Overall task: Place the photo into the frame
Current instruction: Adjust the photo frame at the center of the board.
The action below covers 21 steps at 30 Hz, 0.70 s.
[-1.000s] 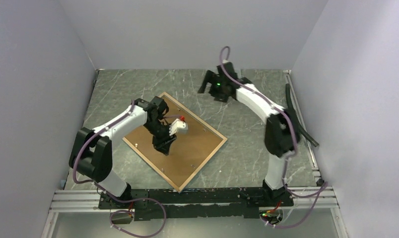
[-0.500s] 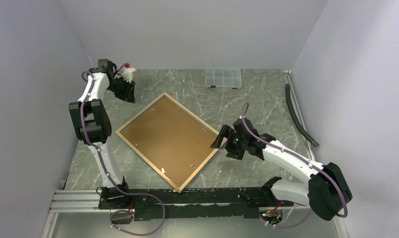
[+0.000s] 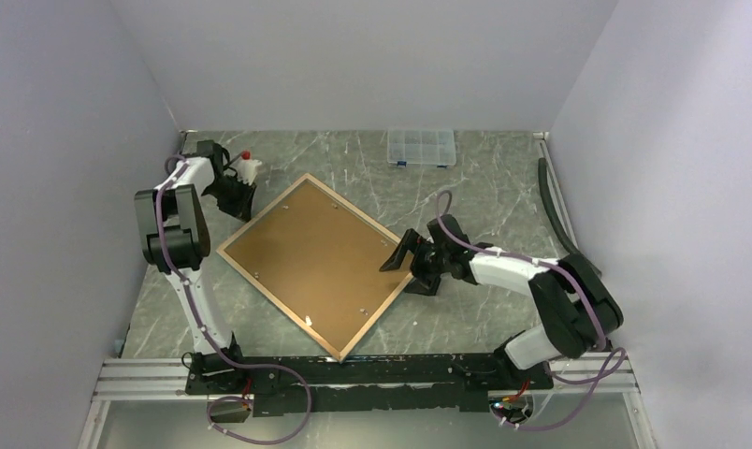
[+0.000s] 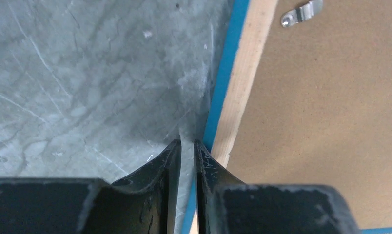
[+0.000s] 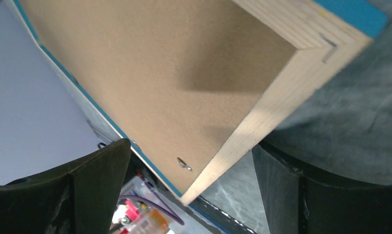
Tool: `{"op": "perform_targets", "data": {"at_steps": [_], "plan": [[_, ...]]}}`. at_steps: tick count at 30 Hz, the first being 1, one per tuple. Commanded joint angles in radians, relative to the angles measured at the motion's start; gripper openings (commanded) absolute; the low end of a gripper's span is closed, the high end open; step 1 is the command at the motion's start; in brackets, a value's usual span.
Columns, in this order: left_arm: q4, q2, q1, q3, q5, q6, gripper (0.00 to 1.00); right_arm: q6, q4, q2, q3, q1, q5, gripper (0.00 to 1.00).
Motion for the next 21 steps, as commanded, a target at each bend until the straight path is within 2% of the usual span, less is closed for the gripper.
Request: {"op": "perform_targets", "data": {"at_steps": [1,6,13,21], "plan": [[-0.052,-0.068,-0.017,-0.121,0.048,0.051,0.22,-0.058,0.064,0.074,0.076,-0.122,-0.031,1.00],[-0.123,-0.170,-0.097,-0.256,0.112,0.135,0.23,-0.177,-0.081,0.099,0.215,-0.270,-0.026,1.00],[-0.198,-0.292,-0.276,-0.414,0.216,0.193,0.26,-0.290,-0.285,0.167,0.452,-0.338,0.083,1.00],[-0.271,-0.331,-0.302,-0.463,0.355,0.218,0.29,-0.303,-0.435,0.099,0.428,-0.394,0.341,1.00]]}}
